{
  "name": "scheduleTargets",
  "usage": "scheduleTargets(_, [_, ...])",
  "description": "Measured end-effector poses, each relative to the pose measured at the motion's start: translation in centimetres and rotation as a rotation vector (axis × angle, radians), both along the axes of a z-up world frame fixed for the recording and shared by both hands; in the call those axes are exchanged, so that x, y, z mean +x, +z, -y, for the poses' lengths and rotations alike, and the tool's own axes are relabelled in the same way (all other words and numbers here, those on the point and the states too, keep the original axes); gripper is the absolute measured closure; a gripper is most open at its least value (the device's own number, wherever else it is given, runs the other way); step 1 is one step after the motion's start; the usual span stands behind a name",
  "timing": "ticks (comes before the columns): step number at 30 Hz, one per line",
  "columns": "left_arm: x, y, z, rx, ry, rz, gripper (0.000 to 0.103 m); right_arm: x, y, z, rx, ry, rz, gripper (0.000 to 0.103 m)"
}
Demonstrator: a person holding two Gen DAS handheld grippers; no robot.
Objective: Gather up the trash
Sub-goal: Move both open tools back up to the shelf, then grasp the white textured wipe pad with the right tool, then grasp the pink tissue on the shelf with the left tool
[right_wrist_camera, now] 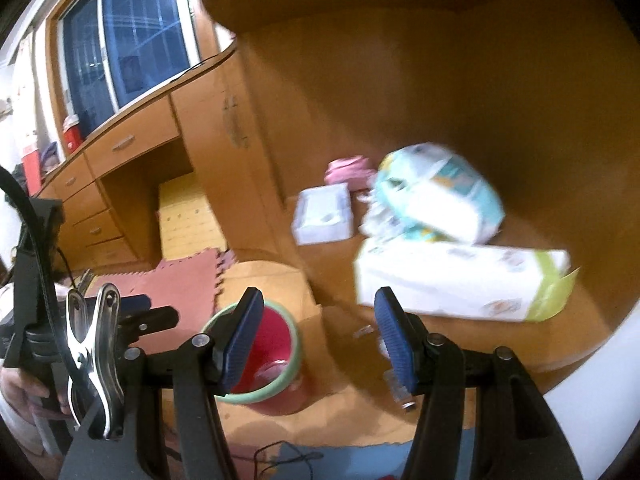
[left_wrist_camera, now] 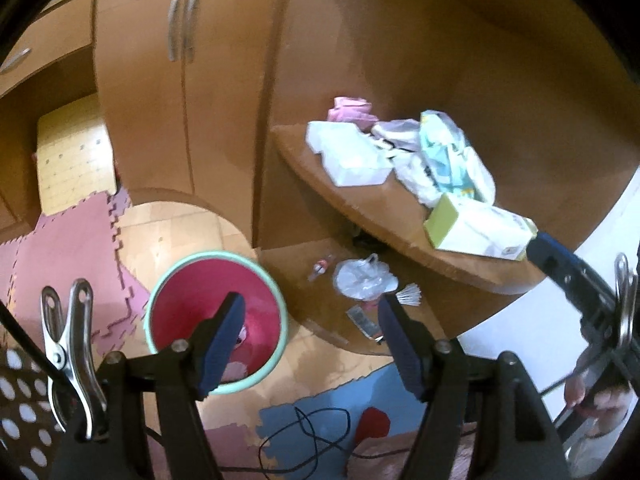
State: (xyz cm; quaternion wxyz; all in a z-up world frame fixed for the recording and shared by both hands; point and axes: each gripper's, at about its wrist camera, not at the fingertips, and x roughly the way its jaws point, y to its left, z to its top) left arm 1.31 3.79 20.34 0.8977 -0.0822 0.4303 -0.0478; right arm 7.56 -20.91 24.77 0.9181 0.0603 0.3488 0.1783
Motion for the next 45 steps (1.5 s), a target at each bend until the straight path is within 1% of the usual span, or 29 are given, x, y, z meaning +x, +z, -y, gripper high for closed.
scheduleTargets(3, [1.4,0.5,0.9,0.006,-0.016,0.006,0.029,1.2,0.5,1.6,-0.018,-0.033,0.023,0.044])
scheduleTargets(5, [2.4,0.7,1.5,-0.003,-0.019,0.01,0.028,2.6,0.6,2.6,-0.036,-0.052,0.031,0.043])
scheduleTargets(8, [4.0,0.8,2.3,-0.017,-0.028,0.007,0.028,5.0,0.3,3.8,-0.066,-0.06,0.026,0.04])
scheduleTargets(12, [6.1,0.7,3.6,-0.013,-0.047,0.003,0.028,7.7,-1.0,4.3,-0.117,-0.054,0.007,0.035])
scheduleTargets(16, [8.1,0.7,4.8,-0.02,-0.065,0.01,0.028,9.9,-2.5,4.1,-0.192,-0.041,-0.001,0.034])
scheduleTargets(19, [9.2,0.4,5.4,-0.029,-0.073,0.016,0.028,11.2,-3.2,3.8,-0.229,-0.028,0.002,0.034])
scheduleTargets(22, [10.1,0.0,6.0,-0.029,-0.078,0.013,0.028,12.4,-3.9,4.0,-0.231,-0.02,-0.01,0.034])
scheduleTargets(27, [11.4,-0.7,6.7,-0.024,-0.091,0.003,0.028,13.4,-4.4,4.8,-0.196,-0.024,-0.018,0.035])
scheduleTargets(28, [11.7,-0.8,6.9,-0.024,-0.093,0.003,0.028,13.6,-4.4,4.9,-0.188,-0.023,-0.017,0.037])
scheduleTargets(30, [12.0,-0.9,7.1,-0.024,-0.098,0.005,0.028,13.8,-4.4,5.3,-0.169,-0.015,-0.019,0.048])
scheduleTargets(32, [12.4,-1.0,7.1,-0.02,-0.099,0.009,0.028,14.1,-4.5,5.4,-0.159,-0.005,-0.025,0.051])
scheduleTargets(34, [13.0,-1.0,7.1,-0.012,-0.097,0.01,0.028,14.1,-4.5,5.3,-0.165,0.011,-0.019,0.06])
scheduleTargets(36, [13.5,-1.0,7.0,-0.004,-0.091,0.011,0.028,14.0,-4.3,5.1,-0.175,0.023,-0.008,0.076])
scheduleTargets(37, [13.5,-0.9,6.9,-0.002,-0.088,0.012,0.028,13.9,-4.2,5.1,-0.179,0.024,-0.004,0.08])
scheduleTargets(38, [13.7,-0.9,6.7,0.002,-0.085,0.014,0.028,13.9,-4.1,5.0,-0.187,0.022,0.003,0.087])
scheduleTargets(41, [14.0,-0.6,6.3,0.021,-0.073,0.025,0.028,13.9,-3.9,5.2,-0.189,0.008,0.019,0.092])
scheduleTargets(45, [14.9,0.1,5.8,0.054,-0.062,0.039,0.028,13.8,-3.6,6.1,-0.133,-0.019,0.035,0.095])
